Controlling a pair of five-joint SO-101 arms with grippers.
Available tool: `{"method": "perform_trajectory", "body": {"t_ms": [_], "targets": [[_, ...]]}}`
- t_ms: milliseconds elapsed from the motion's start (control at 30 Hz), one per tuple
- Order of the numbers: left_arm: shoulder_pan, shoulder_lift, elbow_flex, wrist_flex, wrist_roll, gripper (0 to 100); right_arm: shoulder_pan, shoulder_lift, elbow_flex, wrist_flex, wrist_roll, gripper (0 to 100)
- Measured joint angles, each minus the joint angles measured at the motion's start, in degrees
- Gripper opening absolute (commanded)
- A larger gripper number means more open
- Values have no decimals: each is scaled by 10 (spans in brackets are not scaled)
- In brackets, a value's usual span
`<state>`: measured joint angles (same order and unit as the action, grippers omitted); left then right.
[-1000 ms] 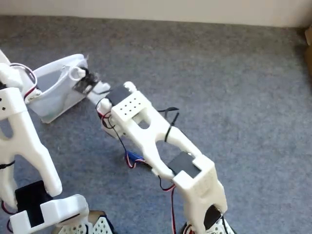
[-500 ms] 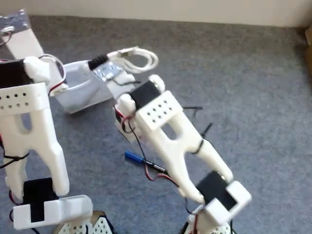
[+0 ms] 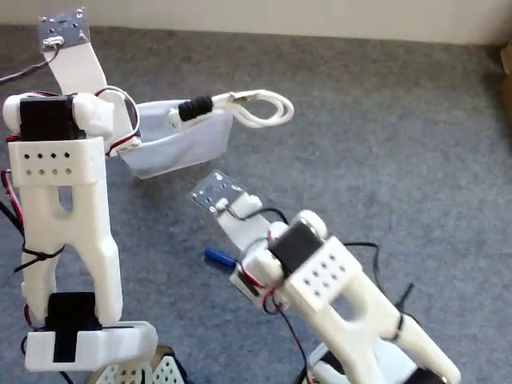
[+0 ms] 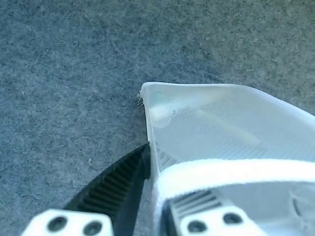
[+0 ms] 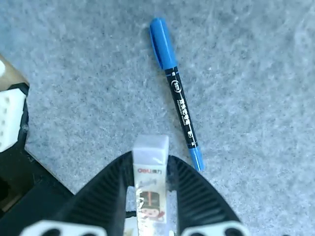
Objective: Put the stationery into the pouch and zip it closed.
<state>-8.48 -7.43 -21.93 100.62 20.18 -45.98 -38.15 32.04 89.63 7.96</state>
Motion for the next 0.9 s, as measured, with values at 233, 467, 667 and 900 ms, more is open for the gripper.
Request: {"method": "perform_trajectory", "body": {"t_ms": [233,467,667,900], "targets": [[5,0,33,4,0,7,-2,-87,3,-24,-86,5],[6,-1,47,4,0,10,-2,-150,-21,-151,-173,5],[6,-6,64,1,0,10,-2,-182,-24,-303,-194,5],[6,-6,65,1,0,10,-2,-182,-24,-507,-194,5]]}}
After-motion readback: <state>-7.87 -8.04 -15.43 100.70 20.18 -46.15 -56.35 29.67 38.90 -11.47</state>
